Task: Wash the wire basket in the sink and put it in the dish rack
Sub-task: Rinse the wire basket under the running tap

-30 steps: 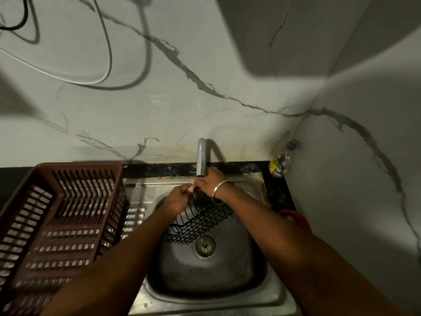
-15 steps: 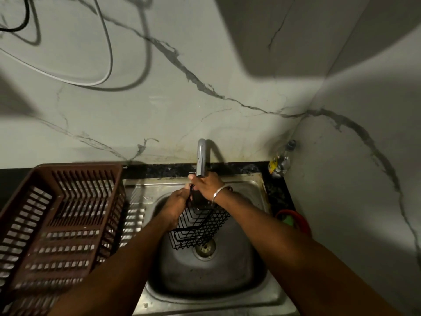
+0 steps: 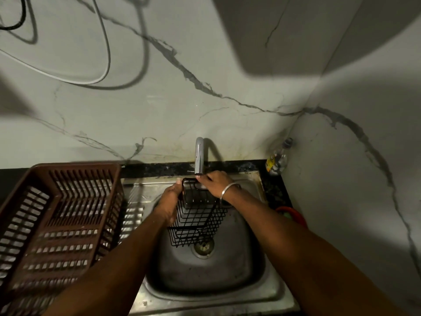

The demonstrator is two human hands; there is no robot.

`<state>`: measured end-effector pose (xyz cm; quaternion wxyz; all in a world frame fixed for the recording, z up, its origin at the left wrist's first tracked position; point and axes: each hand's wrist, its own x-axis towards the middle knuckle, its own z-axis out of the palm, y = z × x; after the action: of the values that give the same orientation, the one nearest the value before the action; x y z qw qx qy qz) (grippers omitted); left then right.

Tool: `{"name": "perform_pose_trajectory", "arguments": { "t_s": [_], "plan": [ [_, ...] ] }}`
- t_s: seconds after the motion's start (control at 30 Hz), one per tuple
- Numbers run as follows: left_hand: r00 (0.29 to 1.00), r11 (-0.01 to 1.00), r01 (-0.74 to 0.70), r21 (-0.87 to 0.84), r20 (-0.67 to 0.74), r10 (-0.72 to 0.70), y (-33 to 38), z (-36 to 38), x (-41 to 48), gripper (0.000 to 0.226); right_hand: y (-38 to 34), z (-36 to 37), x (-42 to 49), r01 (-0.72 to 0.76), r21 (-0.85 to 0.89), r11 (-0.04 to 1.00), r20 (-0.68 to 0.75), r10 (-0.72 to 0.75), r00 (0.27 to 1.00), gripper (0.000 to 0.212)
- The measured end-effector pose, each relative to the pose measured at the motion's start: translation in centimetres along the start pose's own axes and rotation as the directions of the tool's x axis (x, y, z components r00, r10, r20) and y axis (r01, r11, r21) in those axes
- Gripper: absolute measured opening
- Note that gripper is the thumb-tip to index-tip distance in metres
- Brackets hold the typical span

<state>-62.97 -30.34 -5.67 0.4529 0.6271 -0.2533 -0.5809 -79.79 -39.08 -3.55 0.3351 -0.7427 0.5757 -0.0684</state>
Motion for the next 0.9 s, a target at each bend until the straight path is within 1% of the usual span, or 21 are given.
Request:
{"name": "perform_pose_trajectory", "arguments": {
  "t_s": [0.03, 0.07, 0.1, 0.17, 0.2, 0.23, 0.33, 0.4, 0.43, 0.5, 0.53, 0.57, 0.6, 0.63, 0.67, 0.7, 0.73, 0.8, 0.83, 0.9],
  "plan": [
    [1.000, 1.000, -0.005, 0.010, -0.014, 0.006, 0.1, 0.1, 0.1, 0.057, -0.6, 0.0, -0.2, 0.025, -0.022, 0.999, -0.012, -0.026, 1.000, 0.059],
    [1.000, 0.999, -0.011, 0.030, 0.003, 0.011, 0.2, 0.3, 0.3, 0.060, -1.1, 0.2, -0.2, 0.066, -0.077, 0.995, -0.010, -0.067, 0.998, 0.063],
    [0.999, 0.997, -0.031, 0.071, 0.015, 0.030, 0.7, 0.7, 0.0, 0.063, -1.8, 0.2, -0.5, 0.103, -0.170, 0.980, 0.013, -0.102, 0.995, 0.064],
    [0.992, 0.981, -0.129, 0.144, 0.012, 0.128, 0.7, 0.7, 0.6, 0.064, -2.7, 0.2, -0.8, 0.173, -0.361, 0.916, 0.001, -0.185, 0.983, 0.060],
    [0.988, 0.974, -0.149, 0.169, -0.005, 0.152, 0.6, 0.8, 0.7, 0.067, -2.7, 0.1, -0.8, 0.180, -0.386, 0.905, -0.027, -0.206, 0.978, 0.058],
    [0.985, 0.969, -0.164, 0.183, -0.028, 0.172, 0.5, 0.8, 0.7, 0.067, -2.5, 0.0, -0.7, 0.167, -0.353, 0.920, -0.056, -0.200, 0.978, 0.057],
    [0.975, 0.954, -0.193, 0.231, -0.067, 0.214, 1.0, 1.0, 0.9, 0.054, -0.9, 0.3, -0.1, 0.109, -0.185, 0.977, -0.162, -0.140, 0.977, 0.052],
    [0.969, 0.946, -0.185, 0.267, -0.109, 0.220, 1.5, 1.1, 0.8, 0.050, -1.2, 0.7, -0.1, 0.046, -0.169, 0.985, -0.184, -0.077, 0.980, 0.050],
    [0.968, 0.946, -0.184, 0.267, -0.117, 0.222, 1.5, 1.0, 0.8, 0.049, -1.7, 0.9, -0.5, 0.048, -0.194, 0.980, -0.176, -0.083, 0.981, 0.050],
    [0.976, 0.957, -0.153, 0.247, -0.116, 0.186, 1.3, 0.5, 1.0, 0.045, -2.1, 1.3, -0.9, 0.161, -0.211, 0.964, -0.117, -0.188, 0.975, 0.051],
    [0.978, 0.964, -0.146, 0.222, -0.116, 0.175, 1.2, 0.1, 0.9, 0.045, -1.9, 1.2, -1.1, 0.217, -0.169, 0.961, -0.102, -0.236, 0.966, 0.050],
    [0.976, 0.971, -0.144, 0.191, -0.137, 0.172, 1.1, -0.6, 1.1, 0.047, -1.3, 1.1, -1.0, 0.204, -0.050, 0.978, -0.090, -0.207, 0.974, 0.046],
    [0.975, 0.977, -0.118, 0.176, -0.165, 0.147, 1.0, -1.0, 1.1, 0.053, -0.5, 0.9, -0.9, 0.138, 0.119, 0.983, -0.077, -0.129, 0.989, 0.041],
    [0.974, 0.984, -0.084, 0.159, -0.195, 0.115, 1.4, -1.1, 0.6, 0.057, 0.3, 0.8, -0.8, 0.056, 0.263, 0.963, -0.054, -0.043, 0.998, 0.036],
    [0.972, 0.989, -0.065, 0.134, -0.217, 0.093, 1.5, -1.3, 0.5, 0.055, 0.6, 0.8, -0.9, -0.007, 0.394, 0.919, -0.024, 0.017, 1.000, 0.032],
    [0.970, 0.992, -0.062, 0.112, -0.228, 0.086, 1.9, -1.2, 0.2, 0.048, 0.7, 1.0, -0.9, -0.043, 0.463, 0.885, -0.004, 0.050, 0.999, 0.029],
    [0.970, 0.991, -0.054, 0.124, -0.229, 0.081, 2.4, -1.0, -0.4, 0.042, 0.5, 1.2, -0.9, -0.049, 0.515, 0.856, 0.006, 0.054, 0.999, 0.026],
    [0.960, 0.975, -0.061, 0.213, -0.256, 0.116, 2.7, -1.1, -0.8, 0.040, -0.2, 1.3, -0.9, -0.050, 0.531, 0.846, 0.002, 0.058, 0.998, 0.024],
    [0.952, 0.953, -0.096, 0.288, -0.253, 0.173, 2.5, -1.4, -0.5, 0.045, -0.7, 1.2, -0.9, -0.040, 0.512, 0.858, 0.003, 0.045, 0.999, 0.026],
    [0.951, 0.847, -0.169, 0.505, -0.141, 0.274, 2.6, -1.7, -0.7, 0.057, -1.5, 1.5, -0.5, -0.001, 0.447, 0.895, -0.001, 0.001, 1.000, 0.038]
  ]
}}
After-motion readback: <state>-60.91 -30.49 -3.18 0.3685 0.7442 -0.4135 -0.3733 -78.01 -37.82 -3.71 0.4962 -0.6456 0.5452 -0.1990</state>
